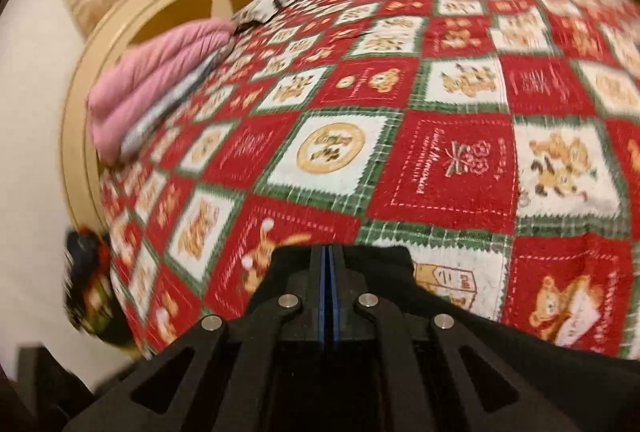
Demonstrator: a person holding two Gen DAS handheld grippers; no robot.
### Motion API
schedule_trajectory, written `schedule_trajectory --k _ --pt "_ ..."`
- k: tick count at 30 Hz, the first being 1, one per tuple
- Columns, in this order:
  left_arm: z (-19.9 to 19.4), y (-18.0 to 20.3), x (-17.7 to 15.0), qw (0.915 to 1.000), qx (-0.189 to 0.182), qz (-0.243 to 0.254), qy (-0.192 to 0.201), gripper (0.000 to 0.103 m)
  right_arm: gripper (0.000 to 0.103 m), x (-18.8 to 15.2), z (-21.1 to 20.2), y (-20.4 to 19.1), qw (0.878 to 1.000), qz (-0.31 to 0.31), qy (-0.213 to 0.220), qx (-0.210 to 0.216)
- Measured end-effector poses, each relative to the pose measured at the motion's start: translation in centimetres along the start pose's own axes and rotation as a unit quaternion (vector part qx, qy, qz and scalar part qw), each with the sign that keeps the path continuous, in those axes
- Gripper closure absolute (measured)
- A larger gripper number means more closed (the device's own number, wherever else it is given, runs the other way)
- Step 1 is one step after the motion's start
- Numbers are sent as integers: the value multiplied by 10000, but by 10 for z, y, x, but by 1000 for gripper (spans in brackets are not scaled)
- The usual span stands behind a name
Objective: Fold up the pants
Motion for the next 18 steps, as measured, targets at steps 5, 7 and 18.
schedule_trajectory --k 5,7,18 --pt "-4 -4 5 9999 109 -17 -86 13 100 -4 -39 -1 9930 660 390 904" --pt "-9 -8 9 9995 304 -54 -82 13 100 -6 -65 -2 9904 696 641 1013" --pt "-26 12 69 9947 798 458 462 13 100 -87 -172 74 9902 438 619 -1175"
Point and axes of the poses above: each gripper's, at about its wrist camera, not at the fingertips, and z roughly the way its jaws point, y to its right, x to its top, the point moved 3 cm from there along z, roughly the way its jaws point, and after that the axes turned 8 degrees about -x, right-handed, at the moved point
